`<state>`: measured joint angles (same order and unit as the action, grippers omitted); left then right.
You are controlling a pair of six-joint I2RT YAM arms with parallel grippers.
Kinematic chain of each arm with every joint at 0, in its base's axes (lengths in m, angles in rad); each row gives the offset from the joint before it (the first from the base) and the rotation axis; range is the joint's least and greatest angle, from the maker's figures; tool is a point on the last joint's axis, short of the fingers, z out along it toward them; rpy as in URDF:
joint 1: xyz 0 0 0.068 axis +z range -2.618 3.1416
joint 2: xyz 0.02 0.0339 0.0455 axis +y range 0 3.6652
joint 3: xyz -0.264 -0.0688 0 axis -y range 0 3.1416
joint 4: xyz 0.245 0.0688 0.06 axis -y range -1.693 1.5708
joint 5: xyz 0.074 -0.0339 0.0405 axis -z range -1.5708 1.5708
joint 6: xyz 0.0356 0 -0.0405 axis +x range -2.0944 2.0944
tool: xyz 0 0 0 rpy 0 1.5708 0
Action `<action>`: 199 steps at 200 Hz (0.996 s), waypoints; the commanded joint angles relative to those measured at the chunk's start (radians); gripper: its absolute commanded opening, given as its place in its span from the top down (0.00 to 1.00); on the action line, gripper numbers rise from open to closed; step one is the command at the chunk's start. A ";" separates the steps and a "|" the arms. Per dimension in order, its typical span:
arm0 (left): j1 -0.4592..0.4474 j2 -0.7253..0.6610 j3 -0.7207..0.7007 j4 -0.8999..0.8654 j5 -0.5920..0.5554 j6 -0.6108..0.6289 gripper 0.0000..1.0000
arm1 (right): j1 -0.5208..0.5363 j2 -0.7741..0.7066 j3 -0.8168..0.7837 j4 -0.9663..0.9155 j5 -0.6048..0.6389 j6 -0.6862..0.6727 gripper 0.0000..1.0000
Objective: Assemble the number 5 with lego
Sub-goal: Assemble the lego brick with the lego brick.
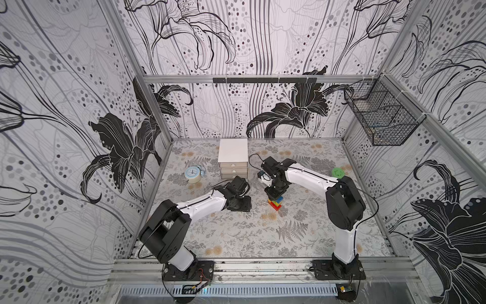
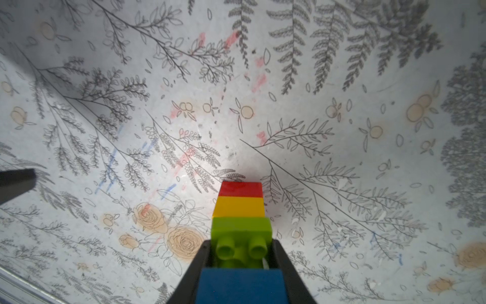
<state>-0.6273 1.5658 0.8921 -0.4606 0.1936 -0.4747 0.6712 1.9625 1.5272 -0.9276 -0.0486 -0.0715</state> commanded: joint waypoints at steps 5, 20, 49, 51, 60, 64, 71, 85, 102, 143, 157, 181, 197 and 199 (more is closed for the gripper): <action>0.006 -0.008 -0.013 0.028 -0.019 -0.005 0.48 | 0.014 0.046 0.001 -0.048 0.040 0.016 0.75; 0.005 -0.007 -0.015 0.029 -0.019 -0.004 0.48 | 0.020 0.049 0.000 -0.056 0.049 0.014 0.75; 0.005 -0.009 -0.015 0.028 -0.019 -0.003 0.48 | 0.023 0.044 -0.005 -0.072 0.073 0.014 0.74; 0.005 -0.009 -0.016 0.028 -0.019 -0.001 0.48 | 0.024 0.044 -0.007 -0.072 0.076 0.013 0.74; 0.005 -0.008 -0.015 0.028 -0.019 0.000 0.48 | 0.024 0.043 -0.010 -0.075 0.079 0.014 0.75; 0.005 -0.008 -0.015 0.028 -0.019 0.001 0.48 | 0.025 0.042 -0.013 -0.075 0.082 0.015 0.75; 0.006 -0.007 -0.015 0.028 -0.019 0.003 0.48 | 0.024 0.040 -0.015 -0.077 0.085 0.016 0.75; 0.004 -0.006 -0.015 0.028 -0.017 0.004 0.48 | 0.026 0.036 -0.022 -0.077 0.089 0.018 0.75; 0.005 -0.004 -0.012 0.028 -0.016 0.008 0.48 | 0.027 0.035 -0.028 -0.077 0.090 0.022 0.75; 0.005 0.003 -0.004 0.024 -0.013 0.014 0.48 | 0.034 0.032 -0.041 -0.084 0.111 0.017 0.75; 0.005 0.003 -0.002 0.024 -0.014 0.015 0.48 | 0.033 0.025 -0.046 -0.085 0.117 0.009 0.75; 0.005 0.006 0.002 0.022 -0.014 0.018 0.48 | 0.033 0.018 -0.052 -0.088 0.125 -0.006 0.75; 0.006 0.008 0.004 0.022 -0.014 0.019 0.48 | 0.033 0.023 -0.050 -0.090 0.132 -0.010 0.75; 0.004 0.010 0.004 0.022 -0.014 0.018 0.48 | 0.033 0.023 -0.051 -0.092 0.133 -0.010 0.75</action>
<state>-0.6273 1.5665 0.8898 -0.4568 0.1932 -0.4709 0.7052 1.9594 1.5196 -0.9394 0.0437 -0.0692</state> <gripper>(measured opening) 0.517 0.357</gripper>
